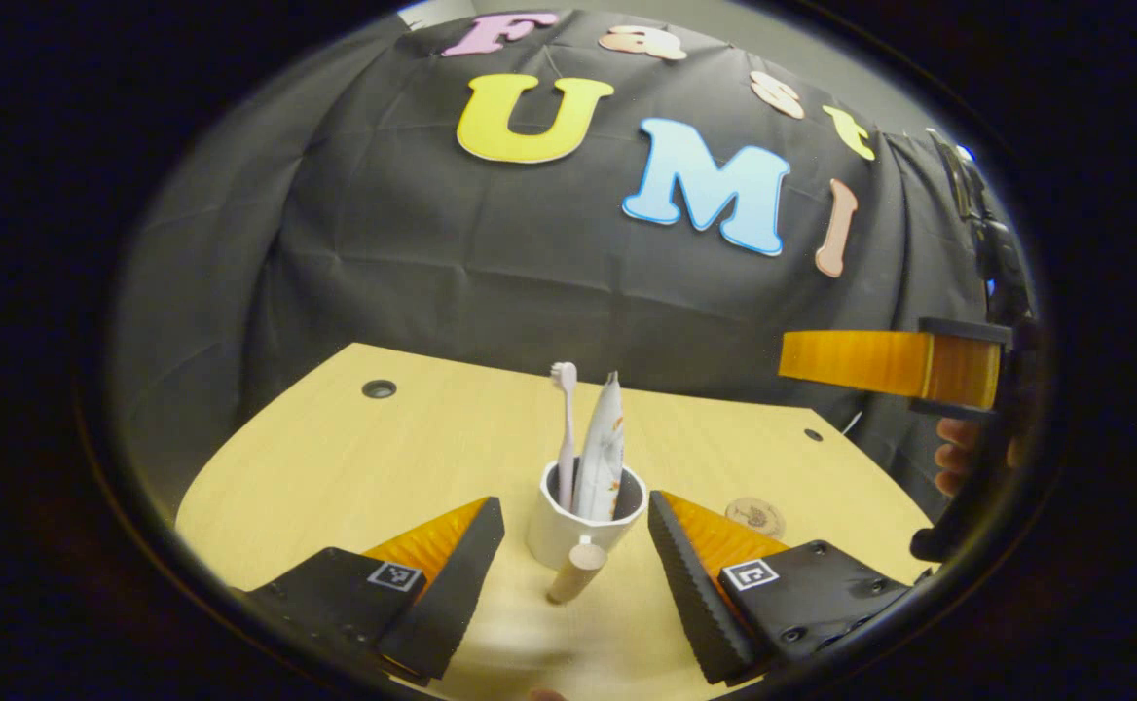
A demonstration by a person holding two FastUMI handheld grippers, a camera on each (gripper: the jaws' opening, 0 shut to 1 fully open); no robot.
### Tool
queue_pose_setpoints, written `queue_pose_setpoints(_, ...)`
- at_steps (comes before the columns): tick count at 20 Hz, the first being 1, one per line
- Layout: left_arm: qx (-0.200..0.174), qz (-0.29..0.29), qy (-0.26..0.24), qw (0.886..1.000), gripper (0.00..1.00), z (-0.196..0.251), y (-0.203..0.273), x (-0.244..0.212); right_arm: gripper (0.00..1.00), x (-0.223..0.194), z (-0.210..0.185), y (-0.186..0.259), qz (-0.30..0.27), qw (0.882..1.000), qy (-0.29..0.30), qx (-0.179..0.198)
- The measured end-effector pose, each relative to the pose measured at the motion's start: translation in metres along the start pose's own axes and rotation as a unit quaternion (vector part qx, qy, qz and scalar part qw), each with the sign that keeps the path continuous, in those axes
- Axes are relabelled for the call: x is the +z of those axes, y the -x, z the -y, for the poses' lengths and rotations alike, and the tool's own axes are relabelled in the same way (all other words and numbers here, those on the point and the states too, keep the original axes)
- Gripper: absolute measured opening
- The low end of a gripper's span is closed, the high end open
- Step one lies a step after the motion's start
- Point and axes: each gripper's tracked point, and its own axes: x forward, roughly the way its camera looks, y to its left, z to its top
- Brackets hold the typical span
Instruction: Put the toothbrush and toothpaste on the desktop into the cup, then pick up the cup and place it on the coaster on the desktop.
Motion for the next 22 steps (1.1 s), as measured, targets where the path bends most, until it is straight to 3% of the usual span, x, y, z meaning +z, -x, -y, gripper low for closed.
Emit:
queue_pose_setpoints(4,0.005,-0.070,-0.004,0.998,0.99,0.003,-0.018,-0.028,0.74,-0.007,0.024,0.017,-0.012,0.999,-0.021,-0.022)
queue_pose_setpoints(6,0.009,-0.100,-0.001,0.995,0.96,0.003,-0.021,-0.038,0.74,-0.015,0.037,0.026,-0.023,0.999,-0.030,-0.034)
queue_pose_setpoints(12,0.015,-0.190,-0.004,0.982,0.96,0.000,-0.038,-0.064,0.74,-0.036,0.068,0.048,-0.056,0.995,-0.046,-0.065)
queue_pose_setpoints(15,0.019,-0.220,-0.015,0.975,0.96,0.000,-0.047,-0.069,0.74,-0.046,0.079,0.056,-0.069,0.993,-0.054,-0.076)
queue_pose_setpoints(16,0.020,-0.230,-0.020,0.973,0.96,0.001,-0.048,-0.072,0.69,-0.048,0.082,0.058,-0.074,0.992,-0.057,-0.080)
queue_pose_setpoints(17,0.023,-0.240,-0.024,0.970,0.93,0.001,-0.049,-0.076,0.74,-0.051,0.084,0.061,-0.077,0.992,-0.061,-0.083)
queue_pose_setpoints(22,0.023,-0.281,-0.055,0.958,0.94,-0.002,-0.060,-0.092,0.74,-0.059,0.096,0.069,-0.086,0.989,-0.076,-0.097)
